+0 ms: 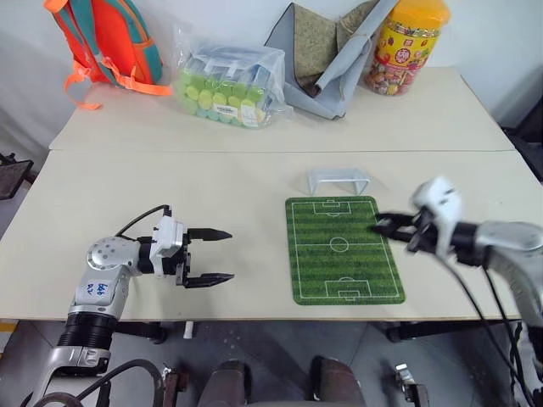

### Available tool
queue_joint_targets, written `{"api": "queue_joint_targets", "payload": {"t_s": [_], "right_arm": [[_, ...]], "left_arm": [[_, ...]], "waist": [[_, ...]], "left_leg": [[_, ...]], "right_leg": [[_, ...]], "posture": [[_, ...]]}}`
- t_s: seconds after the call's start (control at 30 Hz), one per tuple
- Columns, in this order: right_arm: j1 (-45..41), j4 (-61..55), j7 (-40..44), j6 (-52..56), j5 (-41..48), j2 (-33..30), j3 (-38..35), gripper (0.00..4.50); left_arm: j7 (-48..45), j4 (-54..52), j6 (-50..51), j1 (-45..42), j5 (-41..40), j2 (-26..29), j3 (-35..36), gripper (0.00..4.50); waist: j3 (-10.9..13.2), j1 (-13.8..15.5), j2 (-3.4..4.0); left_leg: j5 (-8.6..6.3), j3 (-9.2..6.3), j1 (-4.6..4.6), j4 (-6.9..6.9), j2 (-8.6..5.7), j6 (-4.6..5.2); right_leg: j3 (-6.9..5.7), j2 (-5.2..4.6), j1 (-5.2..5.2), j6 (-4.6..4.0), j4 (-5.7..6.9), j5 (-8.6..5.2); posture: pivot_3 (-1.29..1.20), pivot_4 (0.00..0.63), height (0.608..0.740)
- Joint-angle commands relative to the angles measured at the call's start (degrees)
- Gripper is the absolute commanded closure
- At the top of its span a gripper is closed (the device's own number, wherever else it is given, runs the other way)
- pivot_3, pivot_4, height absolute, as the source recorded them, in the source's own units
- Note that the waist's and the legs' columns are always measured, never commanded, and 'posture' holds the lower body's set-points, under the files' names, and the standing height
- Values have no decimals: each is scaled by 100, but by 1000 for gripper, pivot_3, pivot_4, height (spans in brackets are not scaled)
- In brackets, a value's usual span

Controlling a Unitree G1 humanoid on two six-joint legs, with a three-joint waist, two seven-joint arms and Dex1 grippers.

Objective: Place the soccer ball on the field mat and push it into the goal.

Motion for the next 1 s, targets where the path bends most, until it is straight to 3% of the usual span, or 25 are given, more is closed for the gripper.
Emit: {"api": "queue_joint_targets", "payload": {"t_s": [0.03,0.2,0.47,1.0], "right_arm": [[167,-371,439,-314,-57,-303,201,3649],[186,-319,955,-872,-321,-388,768,3649],[-10,372,1302,-1363,-578,-307,987,3649],[-4,1049,1516,-1955,-983,26,1247,3649]], "left_arm": [[-118,-281,-123,158,30,85,-37,0],[87,-791,-8,576,-55,72,21,0],[363,-1486,258,1262,-152,192,167,0],[635,-1704,479,1325,-213,269,229,0]], "waist": [[2,21,-3],[9,19,-15],[11,-12,-18],[11,-6,-18]], "left_leg": [[-2,1,-2,3,-2,2],[-4,0,1,7,2,1],[-4,1,4,9,3,0],[-5,1,3,8,3,-2]], "right_leg": [[1,-1,0,0,-1,0],[1,1,2,0,0,0],[2,1,3,0,1,0],[1,2,3,0,0,0]], "posture": [[0,150,740],[0,150,740],[0,150,740],[0,150,740]]}}
